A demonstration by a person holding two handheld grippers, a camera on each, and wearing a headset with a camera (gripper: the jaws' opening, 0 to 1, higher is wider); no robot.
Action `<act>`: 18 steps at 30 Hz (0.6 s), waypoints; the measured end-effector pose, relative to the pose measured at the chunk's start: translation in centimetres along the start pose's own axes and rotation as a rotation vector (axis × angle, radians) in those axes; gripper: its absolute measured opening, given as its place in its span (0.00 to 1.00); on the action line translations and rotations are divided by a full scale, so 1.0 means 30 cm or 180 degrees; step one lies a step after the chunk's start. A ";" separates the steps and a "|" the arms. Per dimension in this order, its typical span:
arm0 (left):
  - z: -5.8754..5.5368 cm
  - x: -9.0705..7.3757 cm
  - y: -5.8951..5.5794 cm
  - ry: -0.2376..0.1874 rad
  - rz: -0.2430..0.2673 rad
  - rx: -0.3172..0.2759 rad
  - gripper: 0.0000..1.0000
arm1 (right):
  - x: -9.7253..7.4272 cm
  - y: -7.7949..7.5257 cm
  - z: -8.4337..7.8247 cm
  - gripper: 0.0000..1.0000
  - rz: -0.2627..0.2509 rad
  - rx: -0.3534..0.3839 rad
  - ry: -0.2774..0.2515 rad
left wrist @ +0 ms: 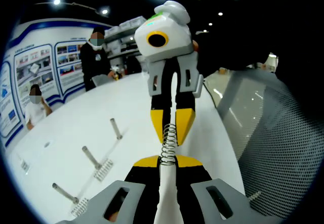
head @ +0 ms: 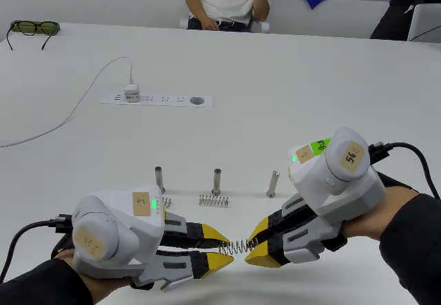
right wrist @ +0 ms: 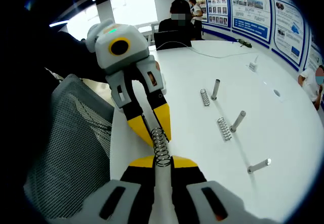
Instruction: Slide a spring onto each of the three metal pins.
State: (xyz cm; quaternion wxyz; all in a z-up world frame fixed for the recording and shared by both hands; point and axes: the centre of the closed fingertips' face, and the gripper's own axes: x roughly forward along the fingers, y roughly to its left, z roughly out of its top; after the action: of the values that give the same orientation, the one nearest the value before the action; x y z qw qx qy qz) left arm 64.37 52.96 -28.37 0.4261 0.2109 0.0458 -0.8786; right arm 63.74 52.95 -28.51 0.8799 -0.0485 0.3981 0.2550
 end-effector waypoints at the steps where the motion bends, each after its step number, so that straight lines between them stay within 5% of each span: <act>1: -0.001 0.001 0.000 0.0000 0.0003 -0.0007 0.10 | -0.002 -0.001 0.004 0.12 -0.0009 -0.0004 -0.0010; 18: -0.005 0.000 0.017 -0.0028 0.0087 -0.0126 0.10 | -0.014 0.001 0.093 0.12 -0.0088 -0.0165 -0.0143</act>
State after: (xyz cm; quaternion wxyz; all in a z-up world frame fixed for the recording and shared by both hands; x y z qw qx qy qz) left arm 64.80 52.69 -28.45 0.4423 0.1992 0.0584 -0.8725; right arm 65.37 53.61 -26.31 0.8905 -0.0711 0.3707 0.2541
